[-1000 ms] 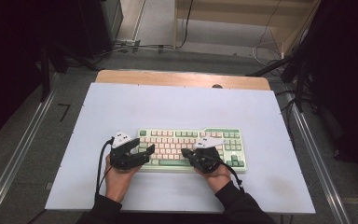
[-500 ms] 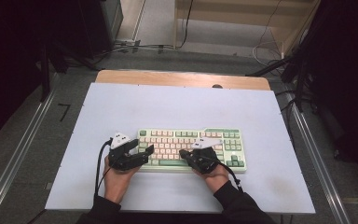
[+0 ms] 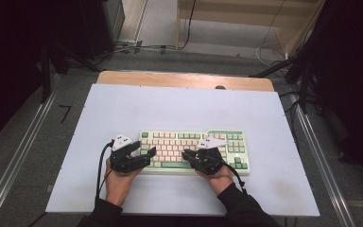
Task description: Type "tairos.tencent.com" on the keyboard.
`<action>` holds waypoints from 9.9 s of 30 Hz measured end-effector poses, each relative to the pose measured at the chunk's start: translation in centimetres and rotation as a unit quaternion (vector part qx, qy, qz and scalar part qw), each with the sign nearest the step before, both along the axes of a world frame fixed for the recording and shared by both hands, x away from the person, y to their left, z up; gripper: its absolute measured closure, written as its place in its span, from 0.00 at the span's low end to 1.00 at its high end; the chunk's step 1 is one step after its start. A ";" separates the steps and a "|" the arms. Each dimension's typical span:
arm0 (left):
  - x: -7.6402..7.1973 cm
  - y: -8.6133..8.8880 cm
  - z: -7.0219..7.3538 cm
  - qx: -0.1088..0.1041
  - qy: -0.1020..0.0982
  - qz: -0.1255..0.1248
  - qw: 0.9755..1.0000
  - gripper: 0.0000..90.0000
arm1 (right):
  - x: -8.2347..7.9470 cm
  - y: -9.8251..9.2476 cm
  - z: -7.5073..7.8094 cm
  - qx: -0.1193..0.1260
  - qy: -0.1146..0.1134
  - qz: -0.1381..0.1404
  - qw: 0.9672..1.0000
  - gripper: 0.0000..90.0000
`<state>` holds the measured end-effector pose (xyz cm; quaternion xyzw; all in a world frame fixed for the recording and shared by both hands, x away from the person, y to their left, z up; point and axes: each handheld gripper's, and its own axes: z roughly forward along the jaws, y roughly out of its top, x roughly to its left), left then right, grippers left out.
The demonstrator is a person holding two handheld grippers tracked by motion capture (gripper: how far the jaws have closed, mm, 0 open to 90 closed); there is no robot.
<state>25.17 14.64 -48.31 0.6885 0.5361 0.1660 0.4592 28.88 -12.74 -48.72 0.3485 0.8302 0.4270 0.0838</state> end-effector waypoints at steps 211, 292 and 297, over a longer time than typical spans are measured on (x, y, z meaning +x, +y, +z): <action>0.6 -0.3 0.0 0.023 -0.024 0.006 0.999 0.48 | -0.7 0.3 -1.0 -0.016 -0.003 0.000 1.000 0.97; 3.4 -4.2 0.5 0.009 -0.040 -0.045 0.998 0.41 | -1.3 -6.3 0.1 0.017 -0.010 -0.120 0.993 0.75; 3.2 -3.7 0.4 0.008 -0.040 -0.036 0.999 0.41 | -1.3 -5.7 0.1 0.011 -0.012 -0.105 0.994 0.90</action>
